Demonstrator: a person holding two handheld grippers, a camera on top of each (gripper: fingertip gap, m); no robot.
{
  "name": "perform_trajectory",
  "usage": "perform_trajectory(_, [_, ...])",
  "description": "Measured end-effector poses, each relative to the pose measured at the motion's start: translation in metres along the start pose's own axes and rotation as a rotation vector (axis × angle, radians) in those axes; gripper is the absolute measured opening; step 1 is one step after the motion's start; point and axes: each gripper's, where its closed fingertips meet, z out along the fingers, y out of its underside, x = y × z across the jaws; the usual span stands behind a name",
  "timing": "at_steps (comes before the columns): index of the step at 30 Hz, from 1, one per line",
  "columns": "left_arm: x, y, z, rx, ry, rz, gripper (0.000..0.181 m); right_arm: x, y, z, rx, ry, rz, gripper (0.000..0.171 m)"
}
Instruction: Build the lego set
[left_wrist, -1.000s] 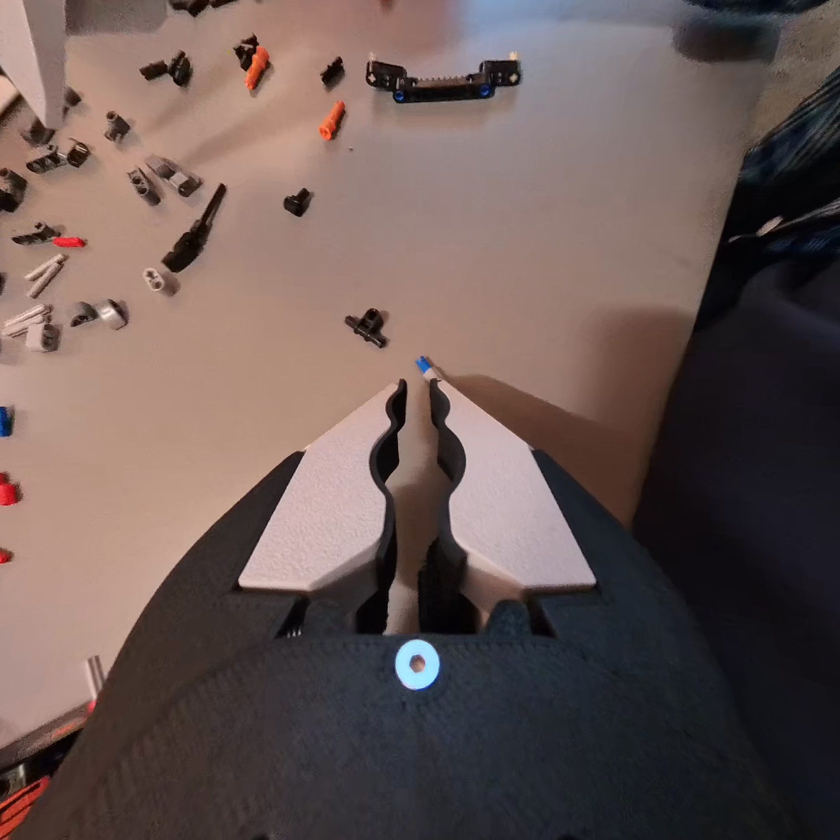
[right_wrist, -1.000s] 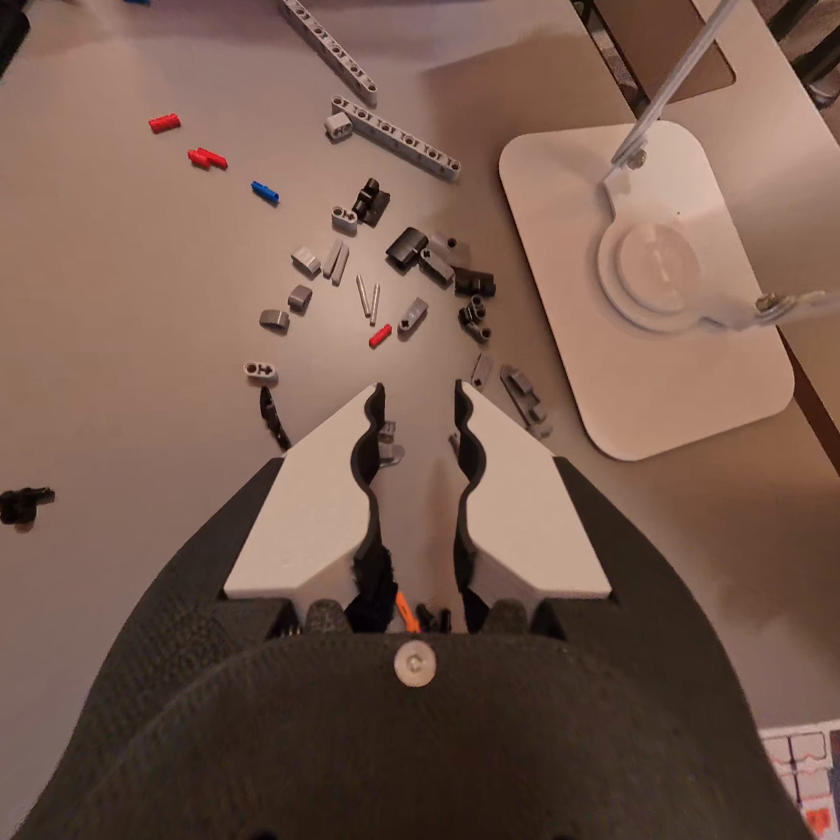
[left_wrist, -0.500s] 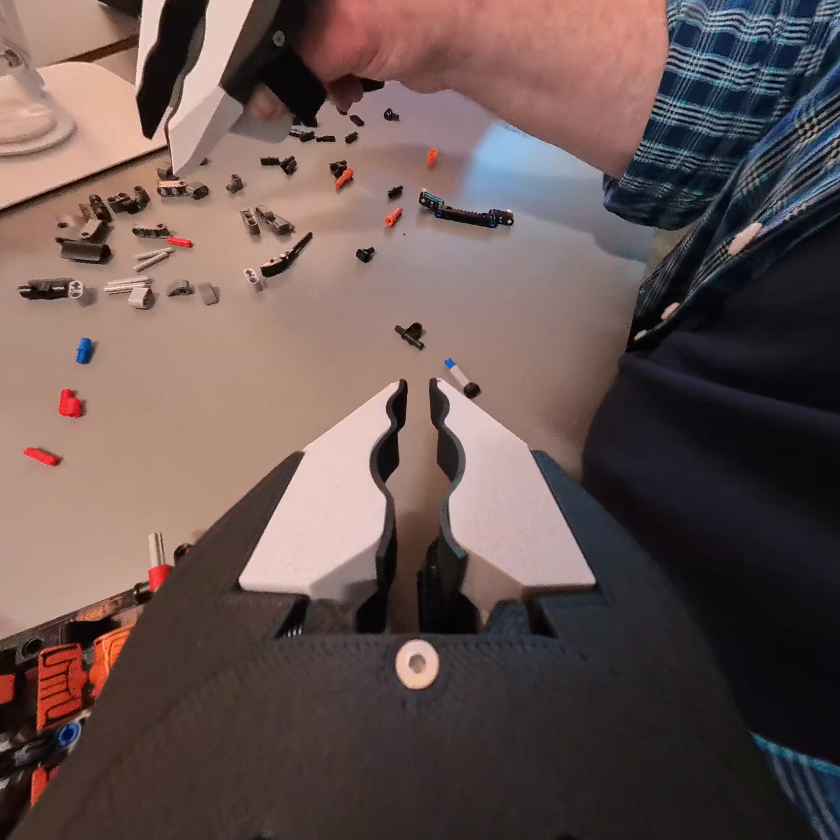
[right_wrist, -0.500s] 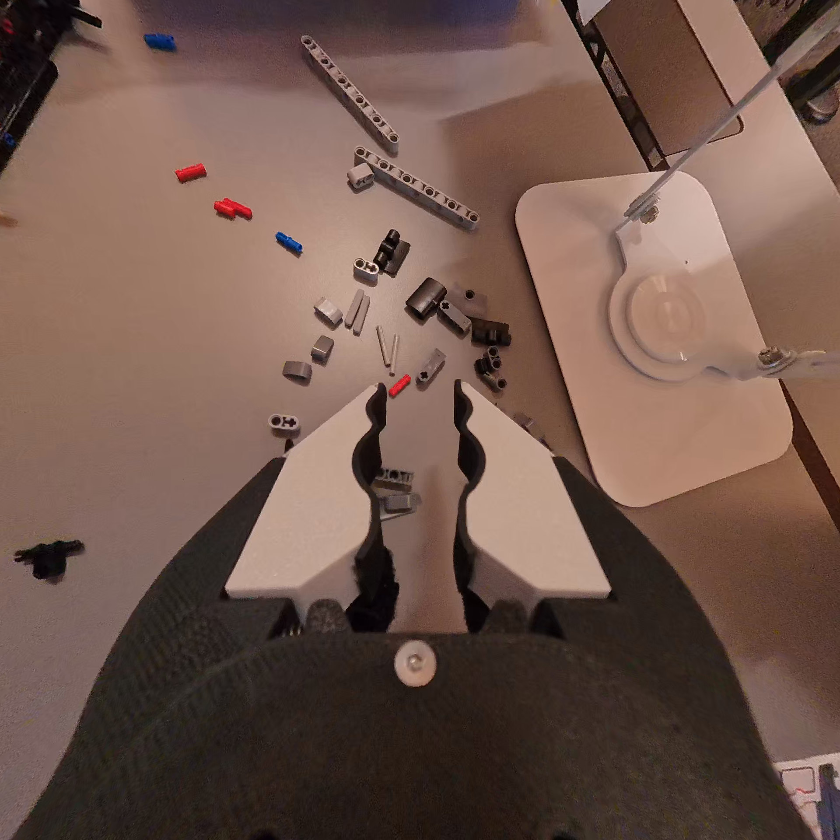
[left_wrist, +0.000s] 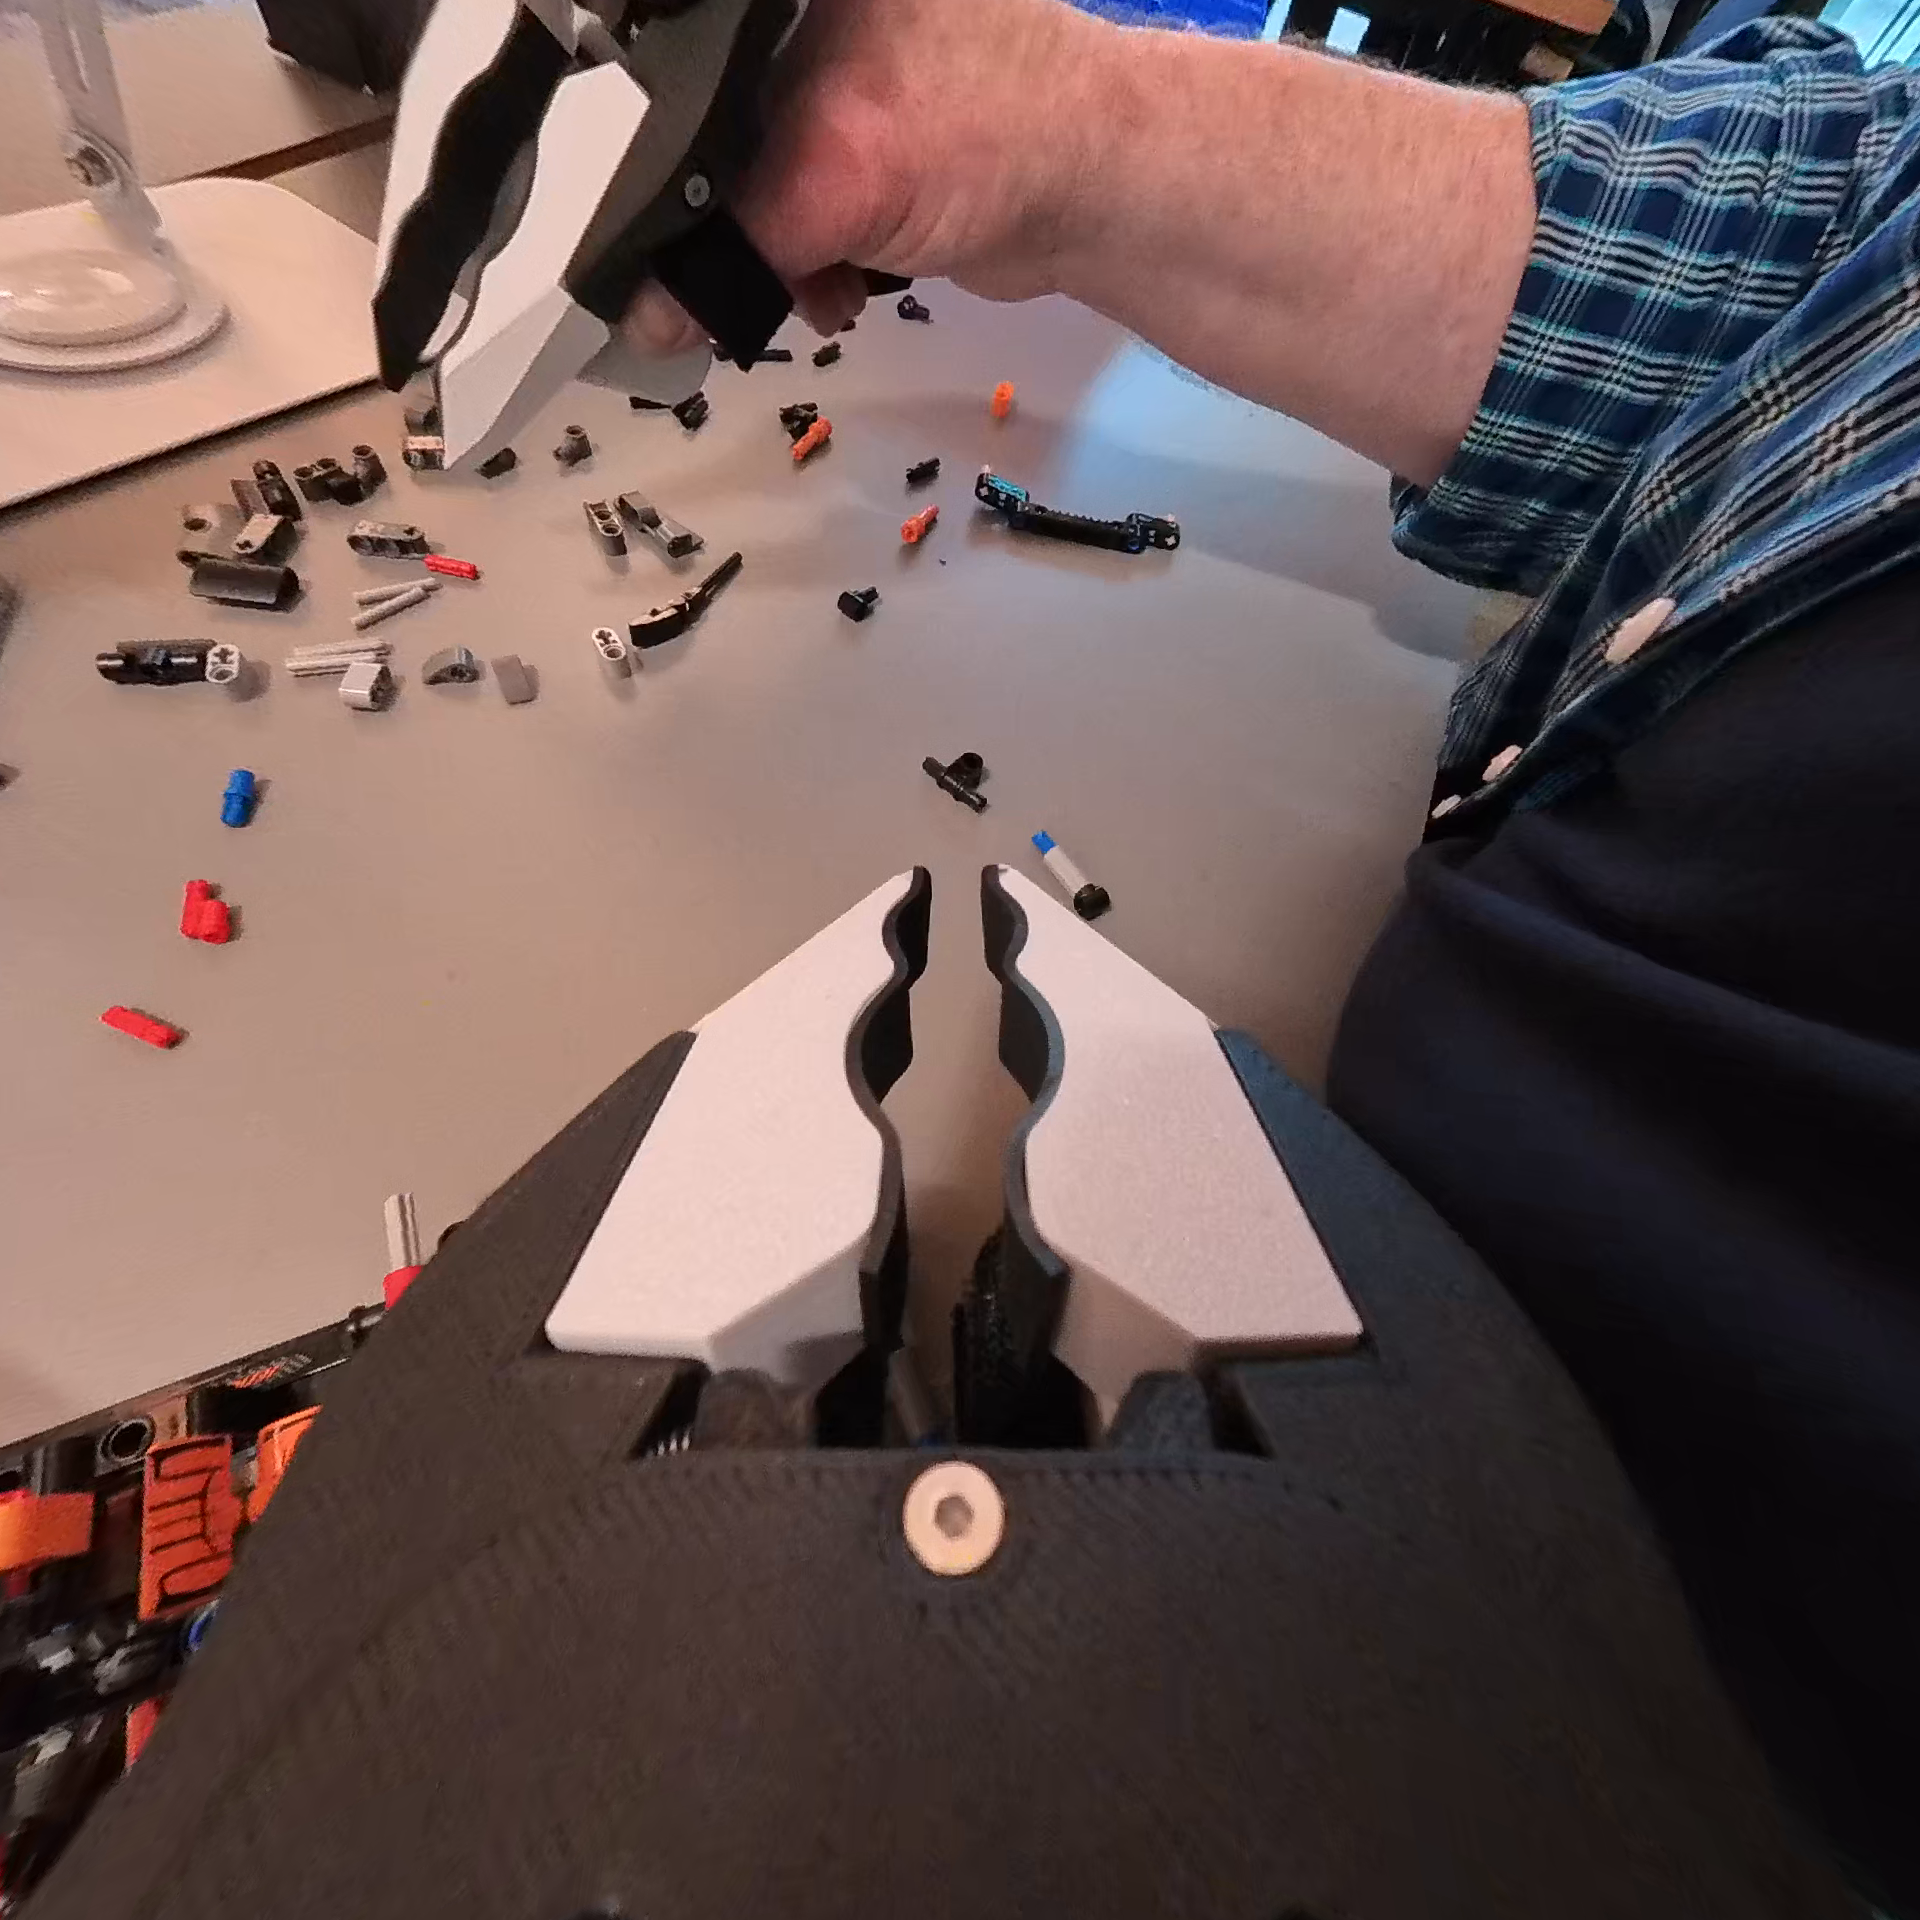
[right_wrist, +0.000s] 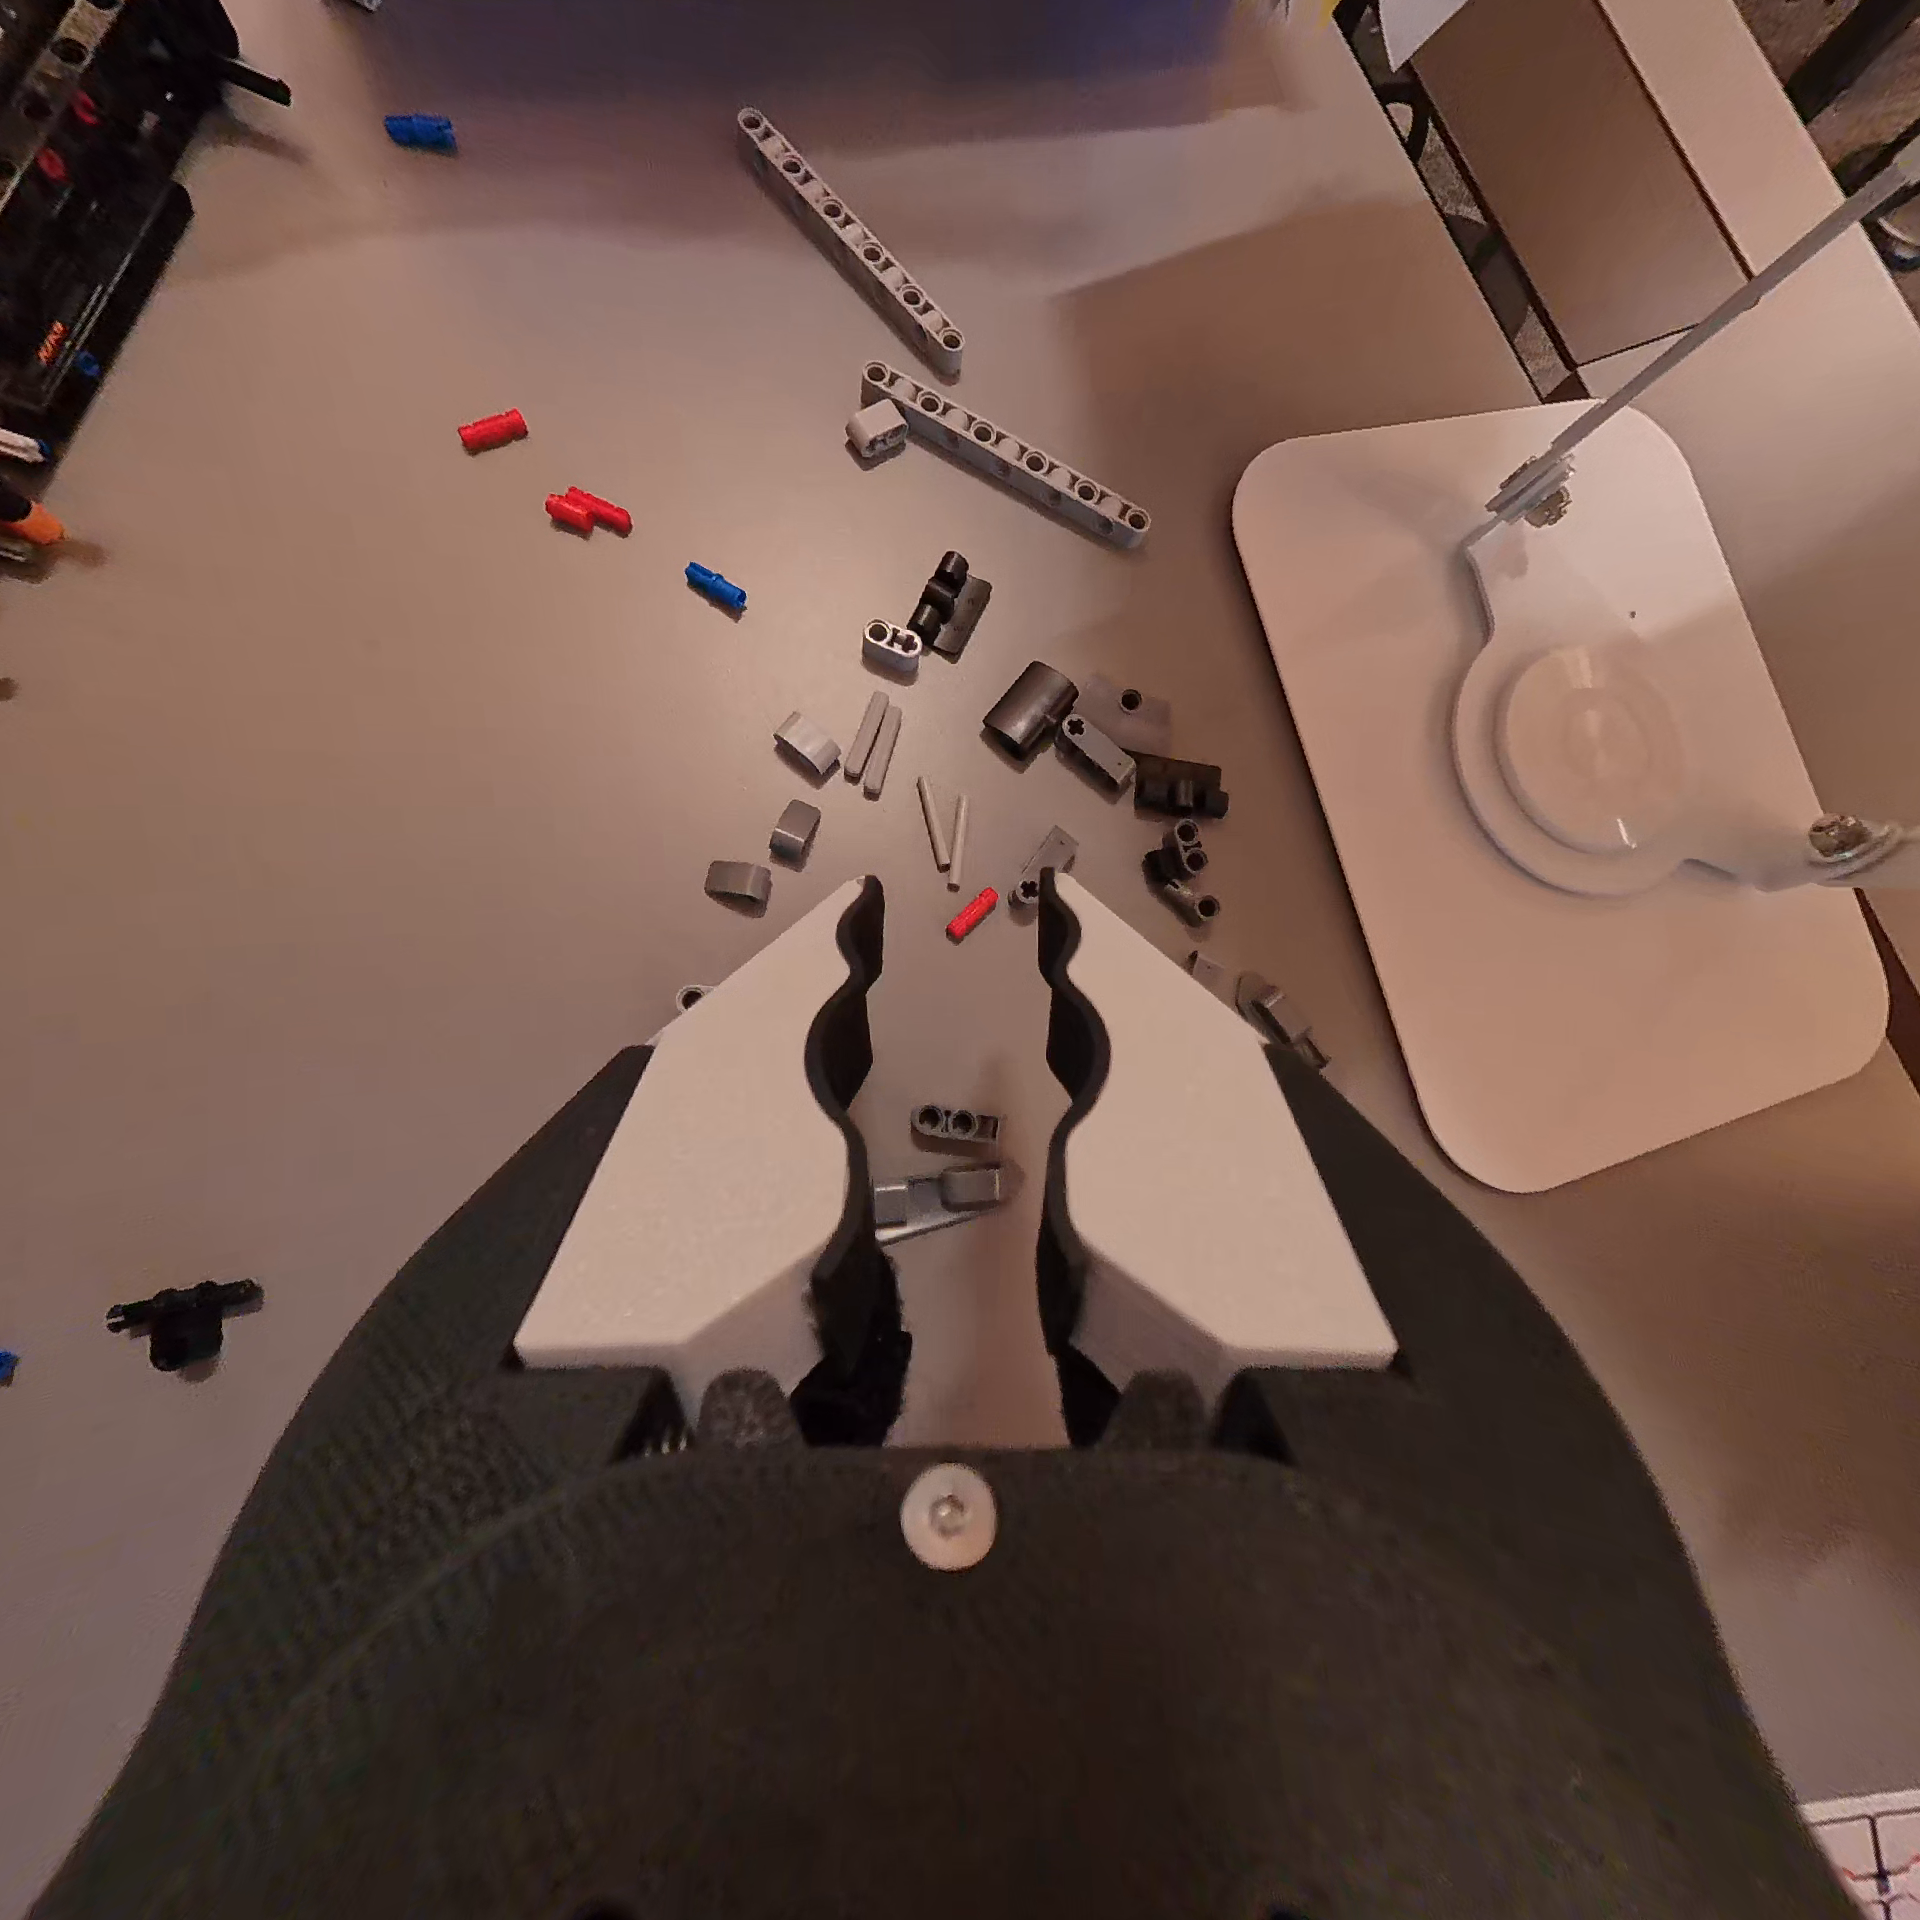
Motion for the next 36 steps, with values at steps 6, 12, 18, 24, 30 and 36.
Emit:
perform_trajectory(6, [-0.002,0.000,0.003,-0.006,-0.012,0.004,0.010,-0.001,-0.002,-0.003,0.022,-0.005,0.005,0.028])
perform_trajectory(12, [-0.001,0.001,0.005,-0.017,-0.015,0.014,0.011,-0.005,0.000,-0.005,0.029,-0.009,0.007,0.028])
perform_trajectory(18, [-0.001,0.001,0.004,-0.024,-0.024,0.028,0.012,-0.005,-0.004,-0.010,0.039,-0.002,-0.002,0.028])
perform_trajectory(24, [-0.003,0.003,0.004,-0.040,-0.043,0.045,0.013,0.001,0.003,-0.021,0.034,0.022,0.019,0.028])
perform_trajectory(30, [-0.005,0.004,0.005,-0.053,-0.059,0.051,0.014,0.029,0.034,-0.051,0.002,0.100,0.096,0.026])
perform_trajectory(36, [-0.005,0.004,0.012,-0.073,-0.070,0.063,0.014,0.046,0.070,-0.061,-0.053,0.108,0.130,0.021])
